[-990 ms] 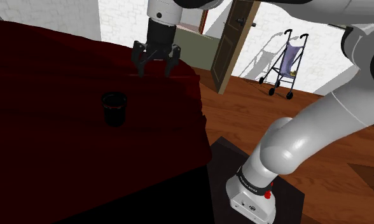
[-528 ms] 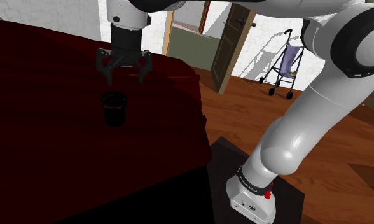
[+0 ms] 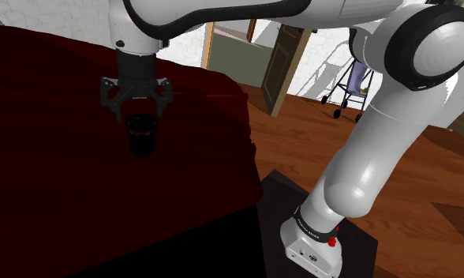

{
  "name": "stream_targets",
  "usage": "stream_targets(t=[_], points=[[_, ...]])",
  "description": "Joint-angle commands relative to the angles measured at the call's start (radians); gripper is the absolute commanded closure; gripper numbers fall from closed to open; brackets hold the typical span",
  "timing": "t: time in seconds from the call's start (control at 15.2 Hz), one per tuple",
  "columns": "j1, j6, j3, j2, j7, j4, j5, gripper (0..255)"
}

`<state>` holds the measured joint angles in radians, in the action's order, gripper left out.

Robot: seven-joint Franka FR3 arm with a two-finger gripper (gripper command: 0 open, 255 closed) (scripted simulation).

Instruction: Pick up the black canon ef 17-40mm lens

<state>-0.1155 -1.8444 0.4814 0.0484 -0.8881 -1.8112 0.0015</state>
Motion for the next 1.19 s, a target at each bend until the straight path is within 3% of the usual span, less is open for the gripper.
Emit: stream_targets(t=[0.0,0.13,0.2,0.79,1.12], points=[[-0.001,-0.028,0.0,0.004,-0.001,-0.024,-0.002,0],[-0.001,-0.035,0.0,0.005,-0.002,-0.031,-0.002,0],[0.0,-0.037,0.0,0.003,-0.001,-0.033,-0.001,255],[-0.001,-0.035,0.0,0.005,-0.002,-0.031,-0.002,255],[0.0,0.03,0.0,-0.002,0.0,0.029,0.001,255]])
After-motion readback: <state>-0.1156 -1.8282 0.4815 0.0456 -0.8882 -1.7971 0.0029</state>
